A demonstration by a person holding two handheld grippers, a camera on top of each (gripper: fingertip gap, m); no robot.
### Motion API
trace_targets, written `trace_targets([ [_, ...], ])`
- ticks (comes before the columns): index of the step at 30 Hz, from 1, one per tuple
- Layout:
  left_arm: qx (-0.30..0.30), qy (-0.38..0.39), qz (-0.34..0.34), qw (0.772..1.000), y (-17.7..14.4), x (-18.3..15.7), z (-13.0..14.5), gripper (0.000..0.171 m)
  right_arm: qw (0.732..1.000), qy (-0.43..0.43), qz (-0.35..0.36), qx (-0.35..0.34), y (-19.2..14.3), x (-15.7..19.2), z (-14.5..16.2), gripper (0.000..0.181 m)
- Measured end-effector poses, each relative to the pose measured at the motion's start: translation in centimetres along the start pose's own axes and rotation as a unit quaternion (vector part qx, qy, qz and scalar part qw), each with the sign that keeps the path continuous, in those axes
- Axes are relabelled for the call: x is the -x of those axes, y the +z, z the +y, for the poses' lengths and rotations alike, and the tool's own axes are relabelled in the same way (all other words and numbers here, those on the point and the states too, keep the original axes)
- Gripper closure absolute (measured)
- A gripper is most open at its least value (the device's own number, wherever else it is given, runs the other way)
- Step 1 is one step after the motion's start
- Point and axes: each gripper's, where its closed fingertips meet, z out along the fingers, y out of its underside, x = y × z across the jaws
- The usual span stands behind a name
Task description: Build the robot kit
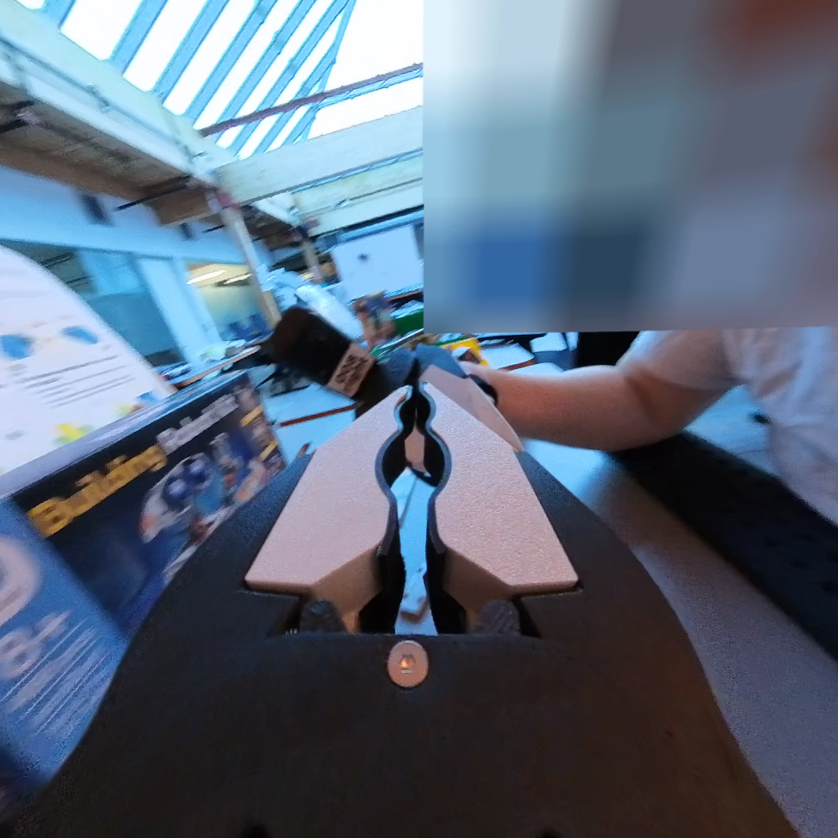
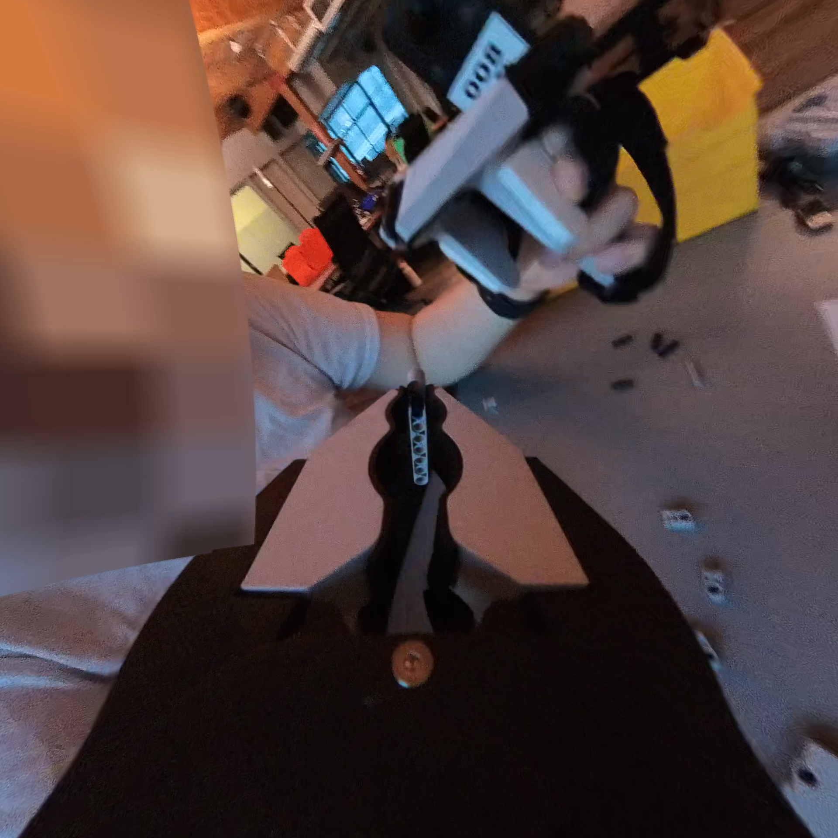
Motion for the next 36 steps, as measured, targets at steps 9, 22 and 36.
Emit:
trace_targets([
  [9, 0.209, -0.09, -0.088, 0.97, -5.2, 2.4, 2.3, 0.134, 0.948, 0.119, 0.224, 0.195, -4.4, -10.1, 8.9, 0.175],
  [22, 0.445, -0.155, 0.086, 0.878, -2.3, -5.5, 13.8, 0.143, 0.926, 0.156, 0.204, 0.278, -5.2, -9.0, 12.1, 0.175],
  [36, 0.491, -0.194, 0.055, 0.847, 4.8, -8.8, 20.3, 0.143, 0.898, 0.174, 0.27, 0.3, -10.7, -8.0, 13.3, 0.175],
])
